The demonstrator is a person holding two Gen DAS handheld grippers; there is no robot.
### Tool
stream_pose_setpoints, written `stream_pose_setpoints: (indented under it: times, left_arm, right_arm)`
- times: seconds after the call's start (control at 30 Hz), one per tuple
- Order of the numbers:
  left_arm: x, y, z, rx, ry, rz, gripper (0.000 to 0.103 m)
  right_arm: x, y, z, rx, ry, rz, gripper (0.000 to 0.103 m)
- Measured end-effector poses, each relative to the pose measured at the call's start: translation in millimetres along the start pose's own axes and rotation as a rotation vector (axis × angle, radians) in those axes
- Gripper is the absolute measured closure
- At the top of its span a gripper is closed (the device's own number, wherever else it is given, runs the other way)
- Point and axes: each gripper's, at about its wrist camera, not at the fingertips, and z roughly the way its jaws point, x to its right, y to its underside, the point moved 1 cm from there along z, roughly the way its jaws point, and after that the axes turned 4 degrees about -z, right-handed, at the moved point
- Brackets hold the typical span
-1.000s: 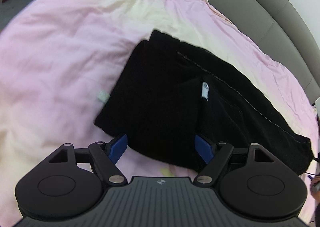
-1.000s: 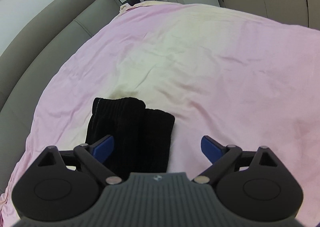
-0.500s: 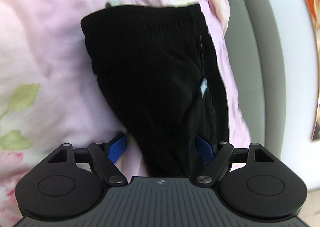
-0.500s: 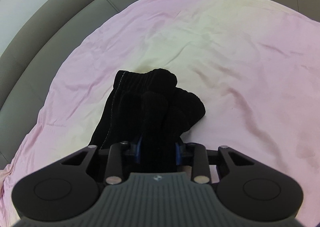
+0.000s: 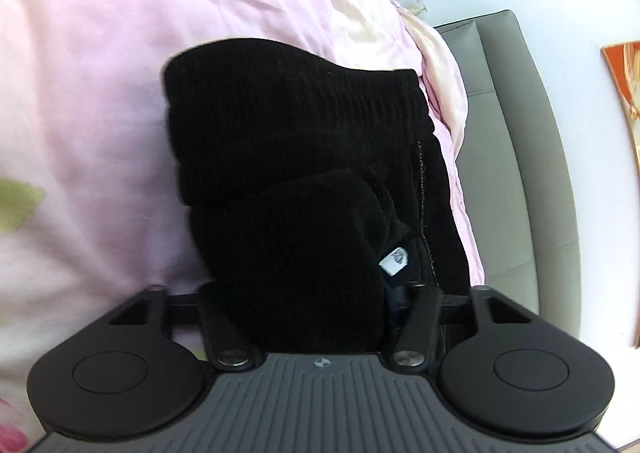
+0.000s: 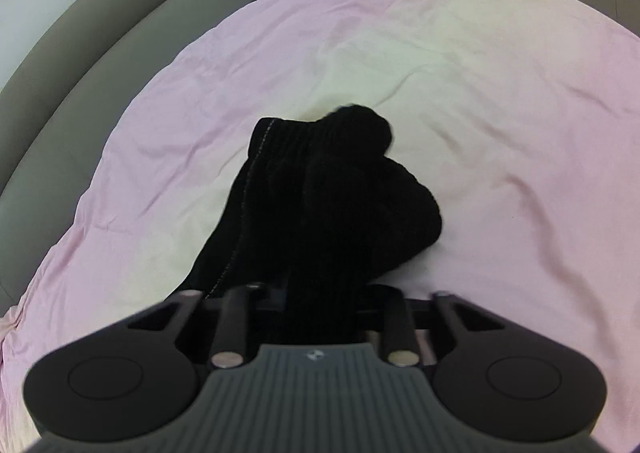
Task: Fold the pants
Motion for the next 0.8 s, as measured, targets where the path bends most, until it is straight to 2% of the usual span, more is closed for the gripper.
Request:
stream_pose_setpoints:
  times: [0.07, 0.13, 0.23, 0.33, 0.5, 0.57, 0.67, 0.73, 0.8]
  left_arm:
    - [1.1, -7.6, -7.1, -0.021, 0.009, -0.03, 0.055]
    - [16.2, -13.2, -14.7, -0.017, 0.005, 0.014, 0.057]
    - [50.8, -20.9, -23.7, -0.029, 0.041, 0.104, 0.059]
    - [81.9, -33.9, -41.1, -0.044, 0.086, 0.112, 0.059]
    - [113.5, -62.3, -87.9, -0.033, 0.12, 0.148, 0.06]
    - [112.4, -79.9, -104.1, -0.03, 0.1, 0.145, 0.06]
    - [88.9, -99.8, -131.9, -0.023, 0.064, 0.116, 0.06]
    - [69.3, -104.4, -143.5, -0.029, -0.012, 0.193, 0.06]
    - [41.0, -101.5, -142.2, -0.082, -0.134, 0.273, 0.06]
  right_arm:
    - [6.2, 1.0, -14.1, 0.03, -0.048, 0.069, 0.09]
    - [5.3, -1.0, -31.4, 0.05, -0.091, 0.083, 0.091]
    - [-4.6, -10.6, -63.0, 0.065, -0.15, 0.1, 0.091]
    - [-16.8, -22.6, -98.9, 0.071, -0.213, 0.157, 0.091]
    - [-38.9, -34.0, -170.7, 0.088, -0.309, 0.123, 0.091]
    - [-33.3, -29.9, -197.5, 0.084, -0.337, 0.144, 0.091]
    - [-11.0, -5.0, -228.2, 0.037, -0.352, 0.193, 0.091]
    - [6.8, 25.8, -238.6, -0.004, -0.335, 0.188, 0.091]
    - [29.2, 66.5, -241.9, -0.044, -0.283, 0.163, 0.091]
